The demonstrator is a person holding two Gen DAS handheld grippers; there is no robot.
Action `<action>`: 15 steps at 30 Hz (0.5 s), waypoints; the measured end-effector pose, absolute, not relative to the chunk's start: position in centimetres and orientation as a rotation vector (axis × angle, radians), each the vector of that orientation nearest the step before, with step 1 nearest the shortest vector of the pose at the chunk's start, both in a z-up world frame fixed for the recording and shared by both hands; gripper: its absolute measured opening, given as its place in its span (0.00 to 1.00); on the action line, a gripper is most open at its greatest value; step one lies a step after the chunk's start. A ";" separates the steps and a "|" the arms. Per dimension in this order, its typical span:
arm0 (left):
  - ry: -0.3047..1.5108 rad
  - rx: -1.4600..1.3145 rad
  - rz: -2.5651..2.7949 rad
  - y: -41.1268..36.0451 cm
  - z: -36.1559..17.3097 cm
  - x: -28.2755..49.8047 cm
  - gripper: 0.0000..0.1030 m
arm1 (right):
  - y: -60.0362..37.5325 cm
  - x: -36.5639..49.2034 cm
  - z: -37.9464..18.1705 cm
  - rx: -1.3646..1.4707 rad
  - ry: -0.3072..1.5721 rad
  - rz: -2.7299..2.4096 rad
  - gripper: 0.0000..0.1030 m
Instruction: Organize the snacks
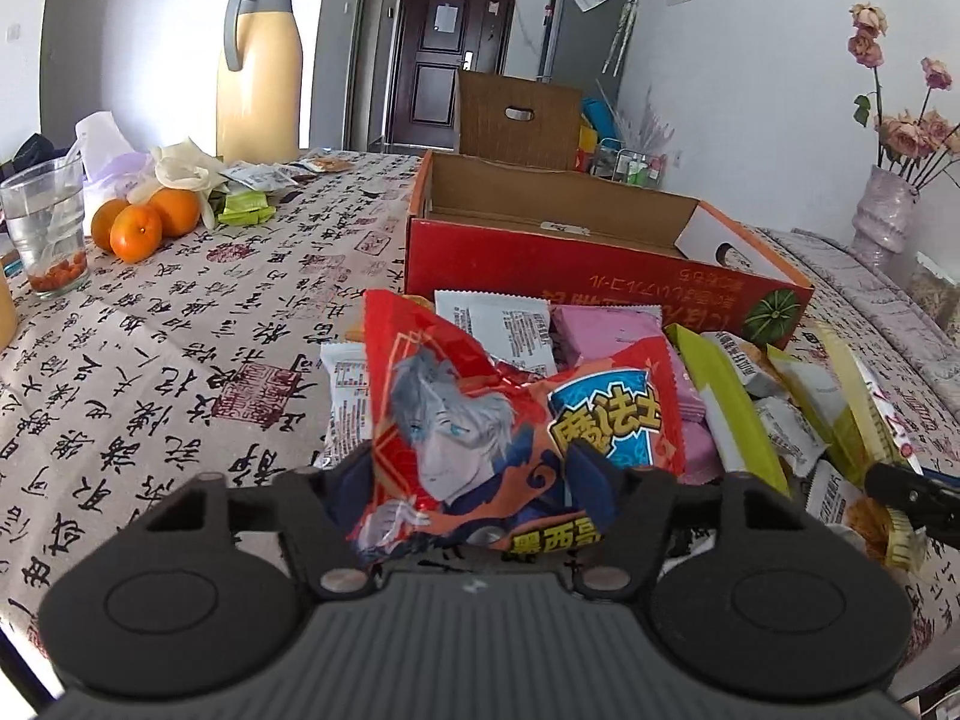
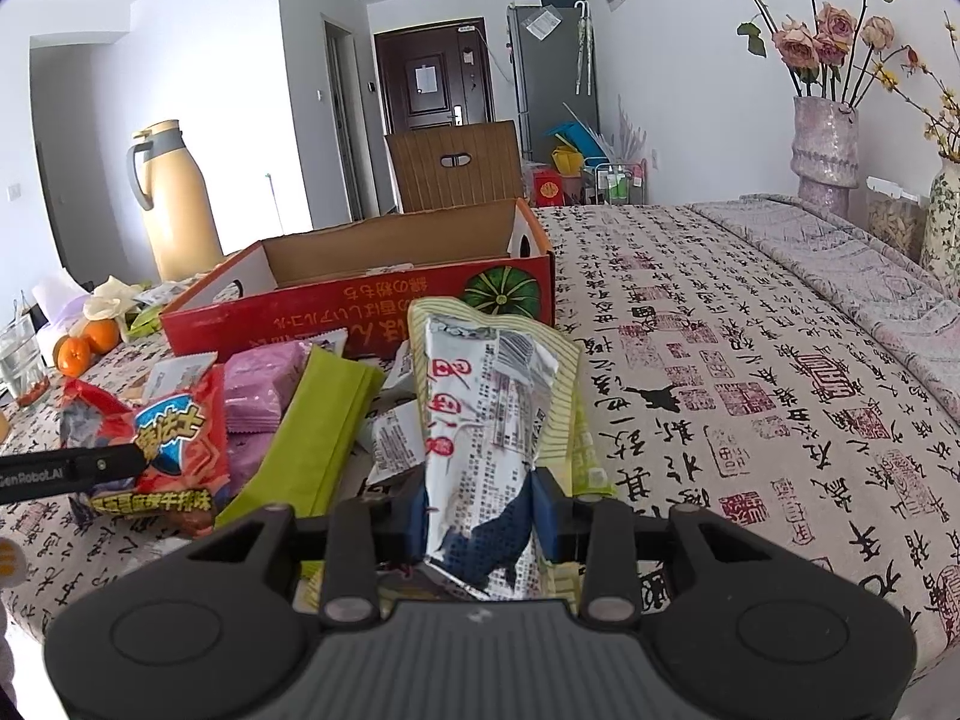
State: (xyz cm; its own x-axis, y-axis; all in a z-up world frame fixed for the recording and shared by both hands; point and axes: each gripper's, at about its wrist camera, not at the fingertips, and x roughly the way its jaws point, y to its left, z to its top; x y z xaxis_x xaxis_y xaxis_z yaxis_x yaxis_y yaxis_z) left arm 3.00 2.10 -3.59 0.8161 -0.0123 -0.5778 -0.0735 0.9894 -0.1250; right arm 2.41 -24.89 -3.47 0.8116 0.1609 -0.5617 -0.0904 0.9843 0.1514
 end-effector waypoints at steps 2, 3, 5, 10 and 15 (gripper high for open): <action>0.611 -0.151 0.026 2.2 -3.5 2.8 0.53 | -24.9 2.4 -3.4 0.120 0.608 0.137 0.33; 0.606 -0.155 0.020 2.3 -3.3 2.6 0.50 | -24.9 2.3 -3.4 0.119 0.605 0.138 0.33; 0.591 -0.160 0.016 2.5 -3.0 2.3 0.44 | -24.9 2.0 -3.2 0.117 0.599 0.140 0.33; 0.556 -0.172 -0.015 2.7 -2.1 1.4 0.34 | -24.9 1.2 -2.9 0.113 0.586 0.138 0.33; 0.511 -0.173 -0.052 2.5 -1.0 0.4 0.28 | -24.7 0.4 -2.6 0.110 0.572 0.140 0.33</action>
